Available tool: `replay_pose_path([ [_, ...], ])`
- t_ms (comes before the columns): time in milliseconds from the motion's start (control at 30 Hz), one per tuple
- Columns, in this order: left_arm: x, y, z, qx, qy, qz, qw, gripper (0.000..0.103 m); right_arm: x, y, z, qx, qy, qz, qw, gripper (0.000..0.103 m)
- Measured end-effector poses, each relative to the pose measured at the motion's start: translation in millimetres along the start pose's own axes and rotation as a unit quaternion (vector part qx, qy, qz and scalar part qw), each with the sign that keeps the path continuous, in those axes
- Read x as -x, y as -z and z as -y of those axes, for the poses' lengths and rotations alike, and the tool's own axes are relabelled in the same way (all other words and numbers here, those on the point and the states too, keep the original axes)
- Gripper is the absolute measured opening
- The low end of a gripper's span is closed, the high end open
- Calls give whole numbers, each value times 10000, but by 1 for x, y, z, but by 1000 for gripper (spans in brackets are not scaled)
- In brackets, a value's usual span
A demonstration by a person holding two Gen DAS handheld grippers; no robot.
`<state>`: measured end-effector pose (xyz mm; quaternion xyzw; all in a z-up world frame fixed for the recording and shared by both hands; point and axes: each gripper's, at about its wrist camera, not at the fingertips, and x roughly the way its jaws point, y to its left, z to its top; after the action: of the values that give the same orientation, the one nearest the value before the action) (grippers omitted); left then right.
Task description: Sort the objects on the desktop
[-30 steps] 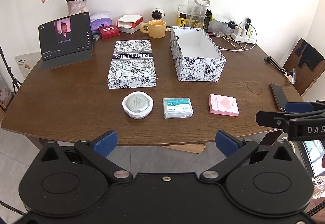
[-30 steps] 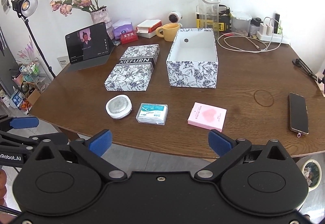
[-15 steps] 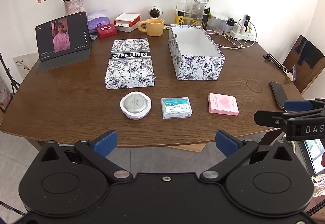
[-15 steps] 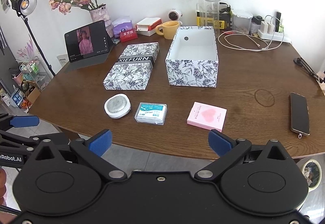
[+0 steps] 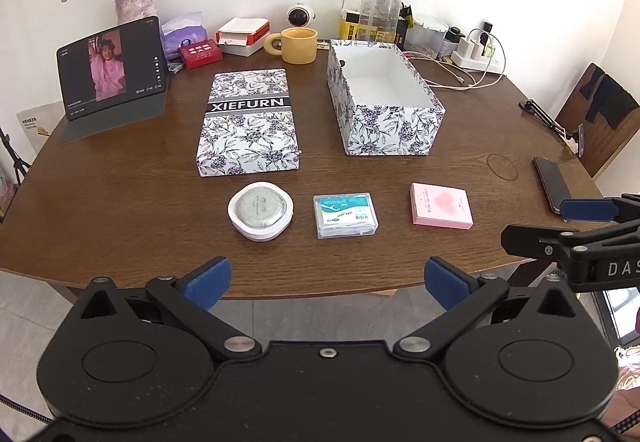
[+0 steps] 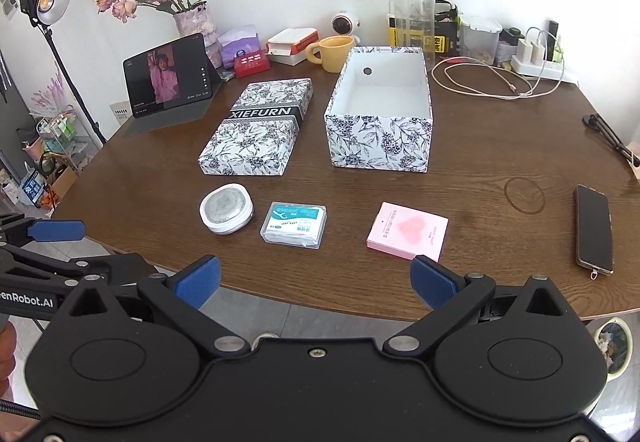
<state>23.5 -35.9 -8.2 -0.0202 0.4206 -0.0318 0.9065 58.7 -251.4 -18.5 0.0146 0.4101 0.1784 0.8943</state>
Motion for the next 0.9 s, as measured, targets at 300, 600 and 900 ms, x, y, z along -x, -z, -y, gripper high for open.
replay_pose_path([
  [300, -16, -9, -2, -88, 147, -154, 9997, 103, -17, -12, 2, -3, 25, -89, 10000, 102],
  [600, -31, -18, -5, -159, 173, -263, 9994, 103, -33, -25, 4, -7, 51, -178, 9998, 102],
  [900, -73, -33, -16, -814, 104, -400, 9958, 103, -48, -14, 1, 374, 43, -65, 9993, 102],
])
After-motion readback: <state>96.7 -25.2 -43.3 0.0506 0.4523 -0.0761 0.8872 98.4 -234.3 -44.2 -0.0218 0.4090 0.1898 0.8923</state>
